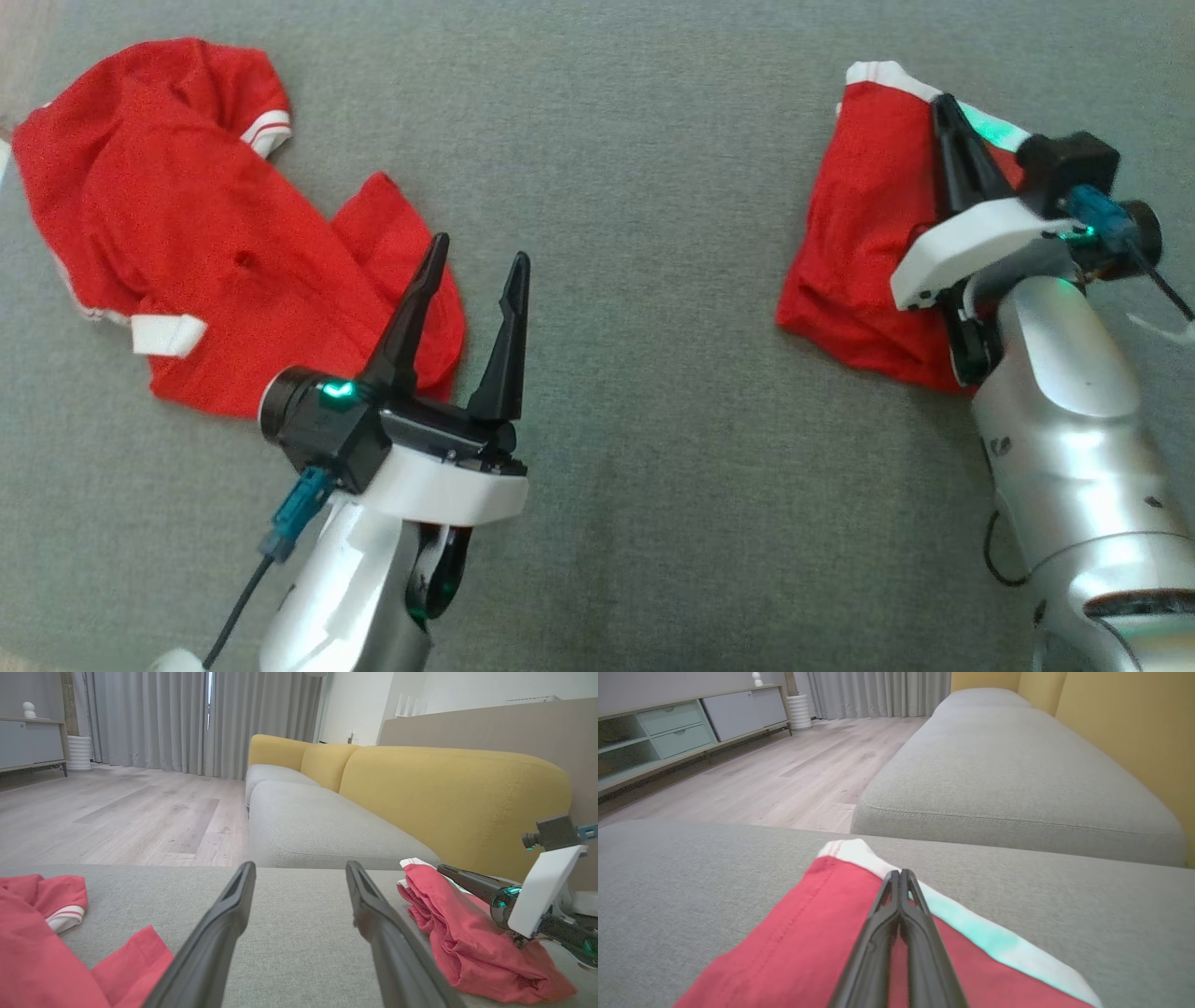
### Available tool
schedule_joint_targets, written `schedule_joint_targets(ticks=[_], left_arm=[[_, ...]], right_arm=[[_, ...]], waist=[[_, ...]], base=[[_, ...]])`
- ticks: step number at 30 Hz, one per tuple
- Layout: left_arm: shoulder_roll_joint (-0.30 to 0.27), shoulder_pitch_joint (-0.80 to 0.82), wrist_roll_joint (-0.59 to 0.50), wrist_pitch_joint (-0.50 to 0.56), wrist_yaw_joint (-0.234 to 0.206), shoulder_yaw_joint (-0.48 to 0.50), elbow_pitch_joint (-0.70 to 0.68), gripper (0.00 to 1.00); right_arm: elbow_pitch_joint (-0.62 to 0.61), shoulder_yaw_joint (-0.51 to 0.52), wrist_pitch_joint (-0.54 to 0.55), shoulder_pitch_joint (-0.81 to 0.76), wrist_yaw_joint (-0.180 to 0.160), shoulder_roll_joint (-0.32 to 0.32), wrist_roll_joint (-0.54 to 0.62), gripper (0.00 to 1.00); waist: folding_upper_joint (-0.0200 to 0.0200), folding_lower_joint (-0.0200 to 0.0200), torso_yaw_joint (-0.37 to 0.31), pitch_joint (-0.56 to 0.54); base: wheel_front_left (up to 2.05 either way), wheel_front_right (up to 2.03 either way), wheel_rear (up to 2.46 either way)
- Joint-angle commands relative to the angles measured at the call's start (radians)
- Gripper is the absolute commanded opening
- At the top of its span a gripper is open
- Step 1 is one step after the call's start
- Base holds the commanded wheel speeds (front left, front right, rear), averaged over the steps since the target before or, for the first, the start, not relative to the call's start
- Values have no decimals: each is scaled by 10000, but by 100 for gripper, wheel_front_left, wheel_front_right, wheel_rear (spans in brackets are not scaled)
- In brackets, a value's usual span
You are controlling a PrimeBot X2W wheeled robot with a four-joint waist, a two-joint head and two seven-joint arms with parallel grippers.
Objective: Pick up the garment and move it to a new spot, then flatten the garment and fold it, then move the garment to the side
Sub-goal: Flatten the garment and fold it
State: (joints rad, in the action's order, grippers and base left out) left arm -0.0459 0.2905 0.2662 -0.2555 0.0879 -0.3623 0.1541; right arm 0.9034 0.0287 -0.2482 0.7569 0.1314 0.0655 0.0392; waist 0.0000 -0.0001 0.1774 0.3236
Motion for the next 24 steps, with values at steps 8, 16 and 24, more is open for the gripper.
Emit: schedule_joint_targets(ticks=[8, 16, 24], left_arm=[[-43, 194, 207, -63, -103, 71, -397, 100], [-43, 133, 142, -63, -135, 161, -282, 100], [-43, -120, -35, -63, -121, 533, -363, 100]], right_arm=[[1090, -1170, 295, 556, -7, -152, -1, 0], [2052, -2664, 505, 455, -7, -152, -1063, 0], [741, -2066, -121, 156, -7, -144, -1269, 0]], waist=[[0, 1, 545, 243], [0, 1, 383, -18], [0, 1, -438, -721]], base=[[0, 0, 0], [0, 0, 0], [0, 0, 0]])
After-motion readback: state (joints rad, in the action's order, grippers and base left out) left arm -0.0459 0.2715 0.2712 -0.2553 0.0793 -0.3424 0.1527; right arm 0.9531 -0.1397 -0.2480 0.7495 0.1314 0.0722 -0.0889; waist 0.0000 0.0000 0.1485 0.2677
